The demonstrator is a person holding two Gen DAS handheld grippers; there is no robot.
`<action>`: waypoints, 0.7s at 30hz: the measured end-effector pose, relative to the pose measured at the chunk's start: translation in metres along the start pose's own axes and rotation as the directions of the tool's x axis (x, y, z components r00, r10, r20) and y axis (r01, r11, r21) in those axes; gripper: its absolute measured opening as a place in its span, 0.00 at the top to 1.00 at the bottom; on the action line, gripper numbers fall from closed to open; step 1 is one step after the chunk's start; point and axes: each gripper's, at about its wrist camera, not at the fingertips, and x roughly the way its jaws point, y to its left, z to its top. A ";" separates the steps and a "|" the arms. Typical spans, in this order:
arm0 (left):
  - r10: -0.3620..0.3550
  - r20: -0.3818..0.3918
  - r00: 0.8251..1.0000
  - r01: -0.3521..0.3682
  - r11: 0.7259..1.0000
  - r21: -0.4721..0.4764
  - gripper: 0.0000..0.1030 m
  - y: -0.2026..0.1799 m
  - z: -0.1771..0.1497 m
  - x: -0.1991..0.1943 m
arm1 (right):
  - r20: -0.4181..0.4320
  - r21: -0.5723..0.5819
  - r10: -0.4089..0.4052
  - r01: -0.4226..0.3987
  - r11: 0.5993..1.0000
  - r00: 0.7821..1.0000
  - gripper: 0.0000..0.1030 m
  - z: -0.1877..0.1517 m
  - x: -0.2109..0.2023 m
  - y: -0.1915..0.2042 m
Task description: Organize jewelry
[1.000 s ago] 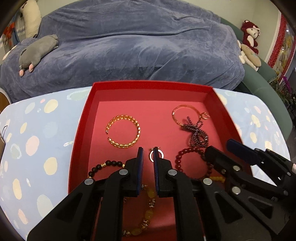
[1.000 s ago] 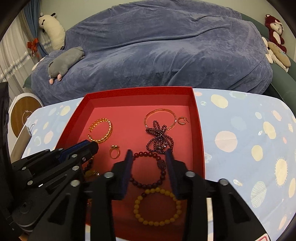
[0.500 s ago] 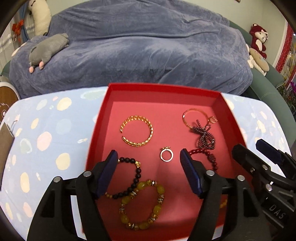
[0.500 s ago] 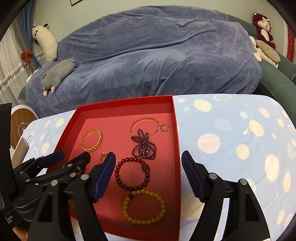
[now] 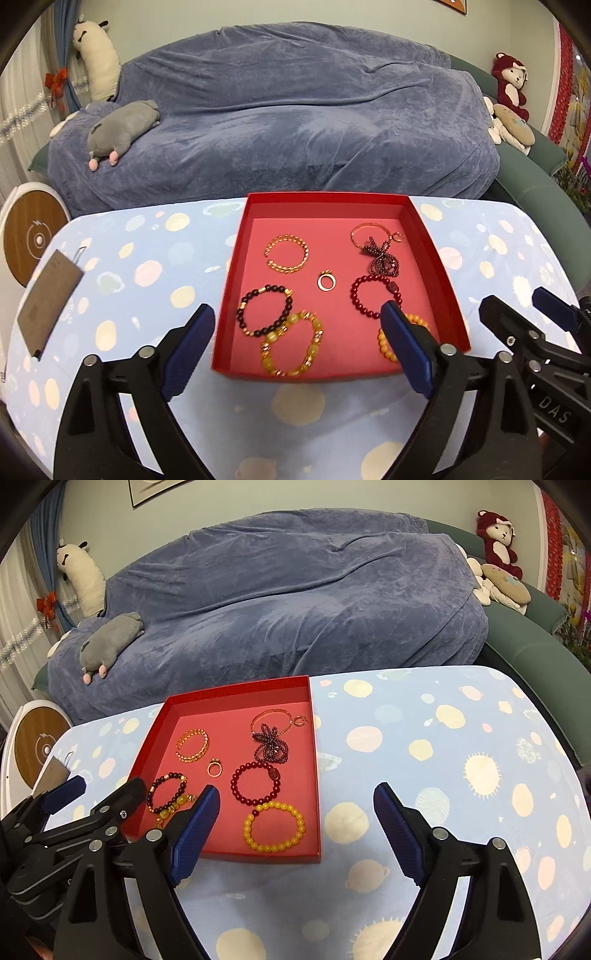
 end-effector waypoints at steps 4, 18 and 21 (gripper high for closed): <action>0.020 -0.008 1.000 -0.019 1.000 0.014 0.13 0.002 -0.014 -0.010 | -0.018 0.007 -0.007 0.007 1.000 1.000 0.20 -0.016 -0.006 0.000; 0.017 -0.053 0.998 -0.017 1.000 -0.001 0.13 0.007 -0.054 -0.010 | 0.007 -0.091 -0.105 0.105 0.990 0.994 0.20 -0.052 -0.015 0.011; 0.011 -0.061 0.998 -0.012 1.000 -0.027 0.13 0.012 -0.060 -0.006 | 0.002 -0.104 -0.110 0.109 0.989 0.994 0.20 -0.057 -0.012 0.014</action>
